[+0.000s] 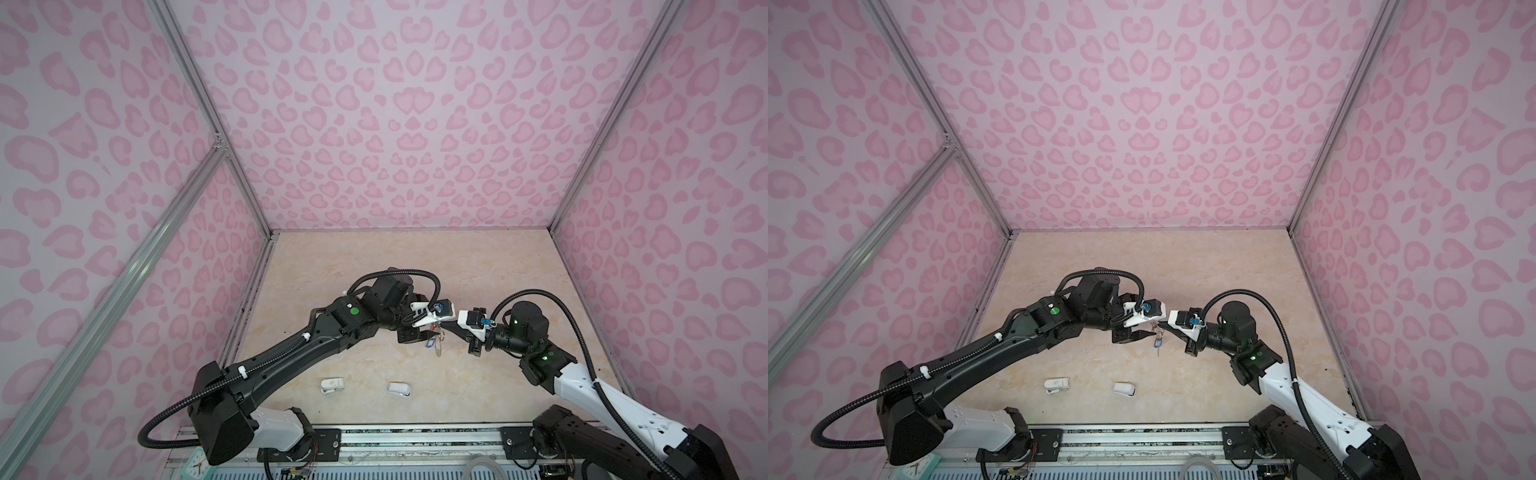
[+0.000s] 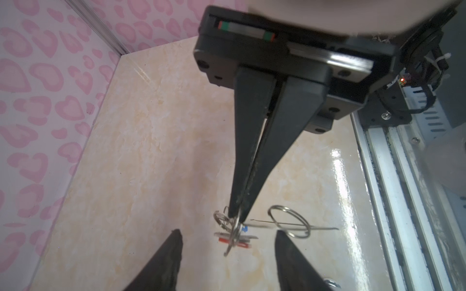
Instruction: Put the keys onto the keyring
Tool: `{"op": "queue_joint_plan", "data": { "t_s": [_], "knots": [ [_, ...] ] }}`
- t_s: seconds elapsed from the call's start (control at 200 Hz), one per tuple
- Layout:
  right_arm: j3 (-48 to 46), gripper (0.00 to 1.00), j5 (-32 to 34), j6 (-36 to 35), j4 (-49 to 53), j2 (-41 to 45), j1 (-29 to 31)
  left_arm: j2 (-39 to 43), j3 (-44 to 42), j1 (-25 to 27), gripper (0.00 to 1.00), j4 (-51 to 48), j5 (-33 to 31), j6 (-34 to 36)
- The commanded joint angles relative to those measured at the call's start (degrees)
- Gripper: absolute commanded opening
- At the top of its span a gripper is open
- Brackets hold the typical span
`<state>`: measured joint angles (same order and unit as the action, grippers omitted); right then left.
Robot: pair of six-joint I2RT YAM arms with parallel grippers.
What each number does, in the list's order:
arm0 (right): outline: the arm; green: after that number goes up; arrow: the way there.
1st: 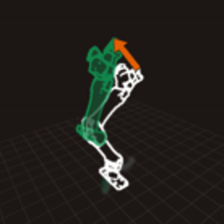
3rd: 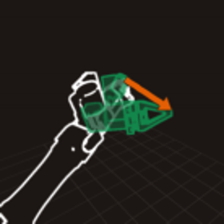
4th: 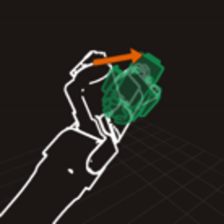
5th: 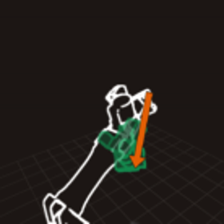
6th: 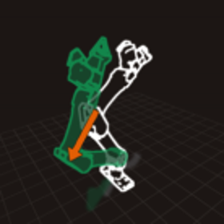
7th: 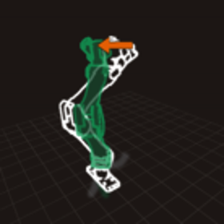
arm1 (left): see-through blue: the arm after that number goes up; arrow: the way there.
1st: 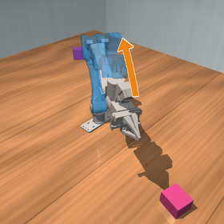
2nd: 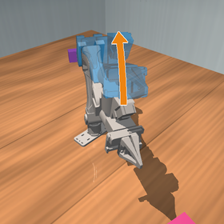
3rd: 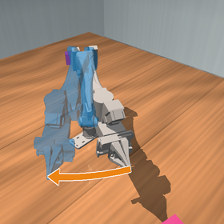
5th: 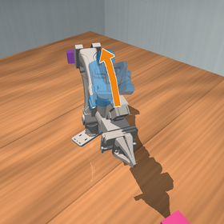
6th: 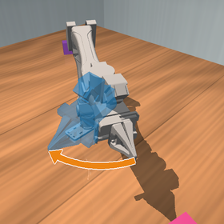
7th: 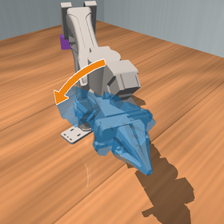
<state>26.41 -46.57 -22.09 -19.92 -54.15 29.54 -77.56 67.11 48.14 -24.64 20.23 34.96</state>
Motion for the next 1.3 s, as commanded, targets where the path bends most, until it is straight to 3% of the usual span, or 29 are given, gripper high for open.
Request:
{"op": "queue_joint_plan", "data": {
  "t_s": [0.0,0.29,0.44,0.865,0.94,1.02,1.295],
  "knots": [
    [-1.27,0.00,-1.76,1.10,-7.15,0.10,0.06,1.98,-2.32,-2.48,0.56,5.98,6.76,-3.84],
    [-2.68,0.00,-1.99,2.90,-15.24,-0.52,0.57,3.00,-5.15,-4.55,0.42,10.32,16.77,-6.22],
    [-2.93,0.00,-2.16,3.10,-16.66,-0.40,0.70,2.69,-5.49,-4.55,0.38,10.78,17.13,-6.66],
    [-2.34,0.00,-2.62,2.05,-15.63,-0.96,0.92,1.89,-4.30,-4.38,0.07,10.68,17.21,-6.40],
    [-1.95,0.15,-1.29,1.89,-14.73,-0.79,0.98,1.68,-3.67,-3.99,0.04,9.83,16.06,-5.75],
    [-1.28,0.24,1.11,-0.33,-10.83,-0.37,0.94,1.50,-2.45,-3.29,0.04,7.93,12.89,-4.73],
    [0.39,0.27,6.13,-4.91,-3.19,1.79,0.95,-2.21,5.69,0.32,0.04,-5.19,0.43,0.98]
  ]
}}
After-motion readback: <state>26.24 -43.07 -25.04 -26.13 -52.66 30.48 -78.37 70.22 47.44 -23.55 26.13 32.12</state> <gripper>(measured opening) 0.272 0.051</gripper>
